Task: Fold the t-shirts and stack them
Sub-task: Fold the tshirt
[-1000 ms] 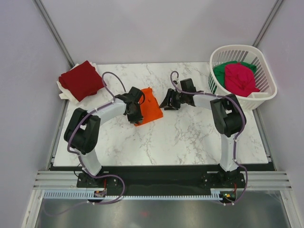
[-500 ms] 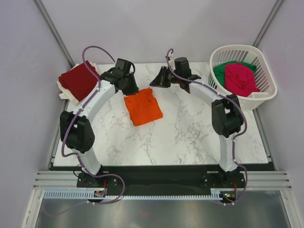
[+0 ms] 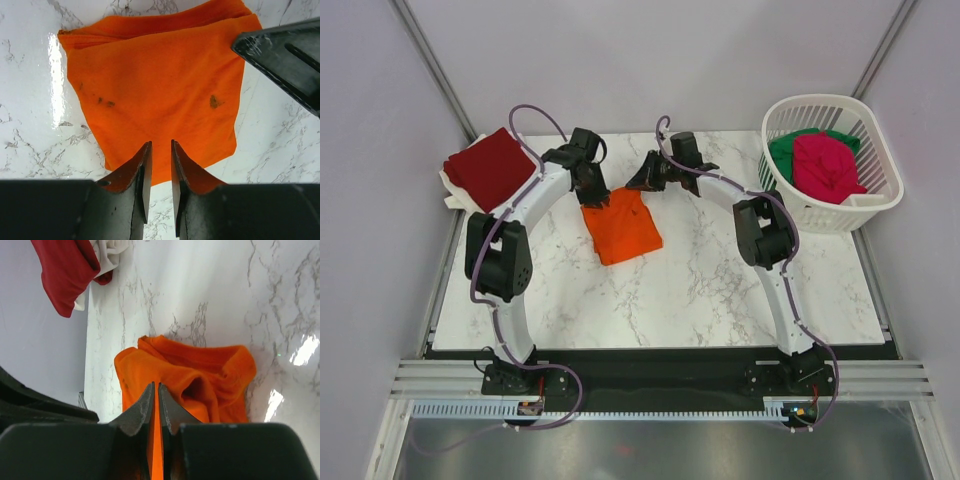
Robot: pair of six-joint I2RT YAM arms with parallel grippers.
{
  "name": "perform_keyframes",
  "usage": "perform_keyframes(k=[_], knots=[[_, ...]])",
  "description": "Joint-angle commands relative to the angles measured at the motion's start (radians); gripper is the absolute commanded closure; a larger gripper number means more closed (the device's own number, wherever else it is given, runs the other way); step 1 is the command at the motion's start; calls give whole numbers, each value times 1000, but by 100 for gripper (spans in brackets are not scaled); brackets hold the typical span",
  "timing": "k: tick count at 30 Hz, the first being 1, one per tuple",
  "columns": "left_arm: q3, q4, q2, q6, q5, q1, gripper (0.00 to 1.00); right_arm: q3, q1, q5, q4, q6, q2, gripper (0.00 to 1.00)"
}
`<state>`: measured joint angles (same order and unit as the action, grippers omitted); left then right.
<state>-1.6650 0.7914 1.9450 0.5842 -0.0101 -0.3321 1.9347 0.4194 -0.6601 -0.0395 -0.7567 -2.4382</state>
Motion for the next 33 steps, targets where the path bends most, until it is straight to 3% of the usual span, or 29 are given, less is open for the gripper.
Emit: perform_keyframes(k=[1, 9, 17, 28, 29, 31, 32, 33], knots=[[-42, -1, -9, -43, -11, -1, 72, 121, -13, -26, 29, -29, -80, 87], [-102, -3, 60, -67, 37, 15, 72, 178, -48, -27, 67, -75, -205, 87], [-222, -14, 270, -43, 75, 65, 75, 193, -51, -70, 139, -113, -259, 84], [-211, -23, 333, -14, 99, 143, 77, 132, -67, -81, 219, -159, -251, 80], [-213, -21, 321, -15, 93, 143, 77, 133, -67, -81, 220, -162, -248, 78], [-213, -23, 269, -21, 67, 140, 75, 145, -67, -85, 219, -161, -234, 64], [-213, -23, 247, -32, 58, 139, 70, 155, -68, -84, 217, -156, -217, 56], [-211, -23, 226, -38, 30, 137, 67, 161, -68, -82, 199, -141, -206, 42]])
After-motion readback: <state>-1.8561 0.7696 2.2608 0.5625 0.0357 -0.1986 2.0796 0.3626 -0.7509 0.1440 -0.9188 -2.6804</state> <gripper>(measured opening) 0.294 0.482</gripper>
